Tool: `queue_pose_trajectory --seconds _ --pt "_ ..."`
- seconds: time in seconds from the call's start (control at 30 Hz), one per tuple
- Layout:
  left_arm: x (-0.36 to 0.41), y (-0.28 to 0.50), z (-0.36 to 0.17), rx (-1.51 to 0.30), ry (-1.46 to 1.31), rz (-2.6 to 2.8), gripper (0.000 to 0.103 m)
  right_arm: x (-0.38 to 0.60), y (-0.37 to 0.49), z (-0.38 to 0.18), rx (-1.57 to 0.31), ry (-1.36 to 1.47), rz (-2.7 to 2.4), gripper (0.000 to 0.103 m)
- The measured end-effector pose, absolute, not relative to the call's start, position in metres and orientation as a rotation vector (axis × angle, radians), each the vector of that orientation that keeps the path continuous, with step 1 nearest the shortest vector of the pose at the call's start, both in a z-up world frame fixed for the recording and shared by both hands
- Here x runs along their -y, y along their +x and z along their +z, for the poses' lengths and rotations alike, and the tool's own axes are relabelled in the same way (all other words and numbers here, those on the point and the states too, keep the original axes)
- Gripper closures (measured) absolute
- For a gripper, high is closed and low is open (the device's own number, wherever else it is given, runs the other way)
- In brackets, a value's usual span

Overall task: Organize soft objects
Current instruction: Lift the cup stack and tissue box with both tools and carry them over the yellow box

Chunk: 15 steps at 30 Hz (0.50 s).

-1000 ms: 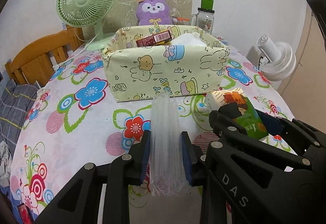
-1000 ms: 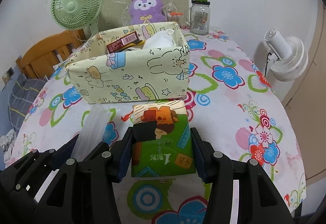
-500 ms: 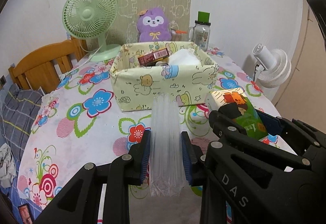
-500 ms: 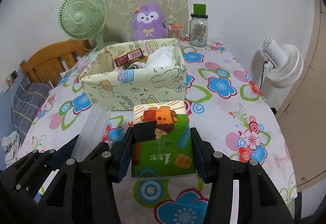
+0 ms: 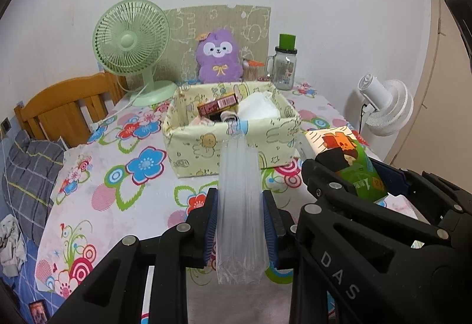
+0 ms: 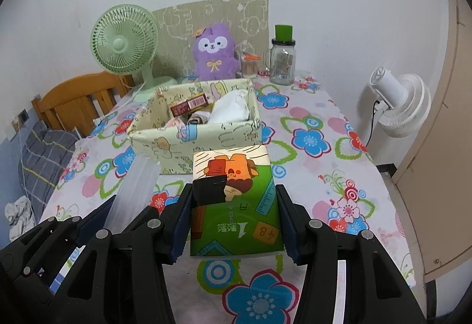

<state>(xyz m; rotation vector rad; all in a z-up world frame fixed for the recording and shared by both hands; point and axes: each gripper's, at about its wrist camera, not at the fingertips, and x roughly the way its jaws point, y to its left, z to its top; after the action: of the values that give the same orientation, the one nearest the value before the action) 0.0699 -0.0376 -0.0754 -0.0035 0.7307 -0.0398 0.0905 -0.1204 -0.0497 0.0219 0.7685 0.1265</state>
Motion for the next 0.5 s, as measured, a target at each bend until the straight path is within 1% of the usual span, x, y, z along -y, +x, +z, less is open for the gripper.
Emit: queue_pose_trajectory --seconds 0.5 --pt "0.043 0.074 -0.042 -0.676 0.003 -0.064 0.074 0.127 0.093 -0.015 -0.713 0.027 0.107 0.047"
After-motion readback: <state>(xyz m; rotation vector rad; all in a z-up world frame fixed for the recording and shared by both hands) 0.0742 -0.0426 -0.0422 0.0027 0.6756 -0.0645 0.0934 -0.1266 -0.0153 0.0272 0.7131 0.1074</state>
